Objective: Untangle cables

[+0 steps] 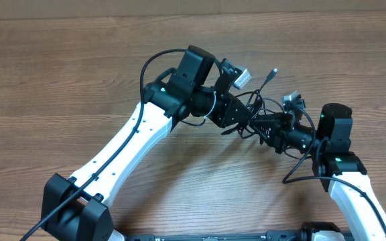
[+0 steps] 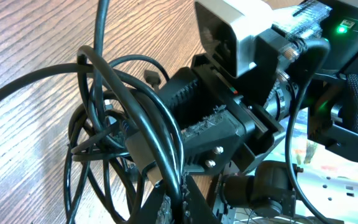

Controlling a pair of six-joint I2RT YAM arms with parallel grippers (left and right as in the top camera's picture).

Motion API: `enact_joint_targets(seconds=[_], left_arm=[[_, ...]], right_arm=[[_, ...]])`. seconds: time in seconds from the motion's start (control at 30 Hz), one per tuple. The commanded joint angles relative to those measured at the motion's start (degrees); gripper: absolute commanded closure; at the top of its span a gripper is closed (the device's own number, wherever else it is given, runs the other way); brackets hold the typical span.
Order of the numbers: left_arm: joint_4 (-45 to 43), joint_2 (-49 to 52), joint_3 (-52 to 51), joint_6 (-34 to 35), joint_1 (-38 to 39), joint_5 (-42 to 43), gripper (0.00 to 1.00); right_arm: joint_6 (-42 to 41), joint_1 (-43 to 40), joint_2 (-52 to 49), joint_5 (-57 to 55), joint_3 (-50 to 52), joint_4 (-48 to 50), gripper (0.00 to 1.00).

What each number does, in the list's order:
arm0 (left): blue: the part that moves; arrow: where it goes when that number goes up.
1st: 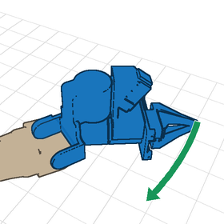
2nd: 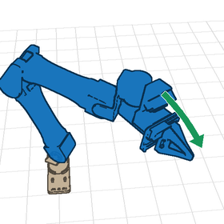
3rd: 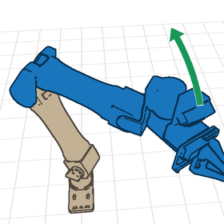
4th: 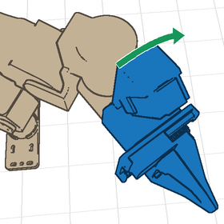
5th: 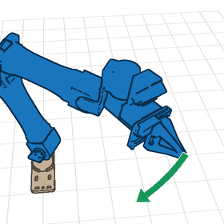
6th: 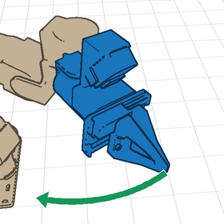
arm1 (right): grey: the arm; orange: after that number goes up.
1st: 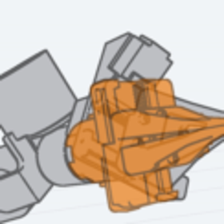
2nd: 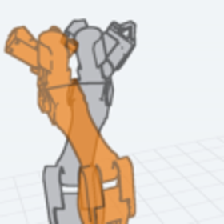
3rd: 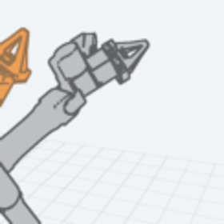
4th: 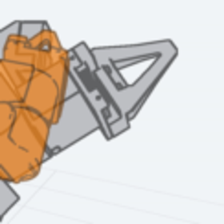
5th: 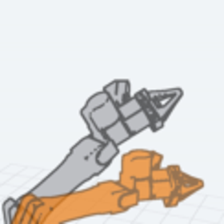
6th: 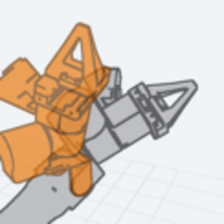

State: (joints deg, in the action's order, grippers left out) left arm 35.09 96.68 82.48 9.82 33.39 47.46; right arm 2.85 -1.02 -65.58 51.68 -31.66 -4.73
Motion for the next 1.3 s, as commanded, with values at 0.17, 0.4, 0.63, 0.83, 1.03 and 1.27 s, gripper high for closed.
enact_joint_targets(seconds=[0.17, 0.4, 0.63, 0.83, 1.03, 1.27], left_arm=[[0.3, 0.0, 0.1, 0.5, 0.8, -1.8, 0.96], [4.2, 0.0, 0.1, 0.5, 0.8, -14.8, 0.96], [5.6, 0.0, 0.1, 0.5, 0.8, -16.8, 0.96], [5.7, 0.0, 0.1, 0.5, 0.8, -16.8, 0.96], [6.4, 0.1, 0.1, -0.5, 0.8, -16.8, 0.96], [8.1, 0.6, 0.1, -1.3, 0.8, -17.6, 0.96]], right_arm=[[0.4, 0.3, -0.2, 0.4, -0.6, 0.4, 0.96], [-1.6, -0.1, -0.1, 6.9, -0.6, 3.0, 0.96], [-8.6, -0.4, -0.1, 15.4, -0.6, 10.8, 0.96], [-10.6, -0.4, -0.1, 18.6, -0.6, 14.3, 0.96], [-15.2, -0.4, -0.1, 19.0, -0.6, 18.5, 0.96], [-20.9, -0.4, -0.1, 19.2, -0.6, 26.0, 0.96]])
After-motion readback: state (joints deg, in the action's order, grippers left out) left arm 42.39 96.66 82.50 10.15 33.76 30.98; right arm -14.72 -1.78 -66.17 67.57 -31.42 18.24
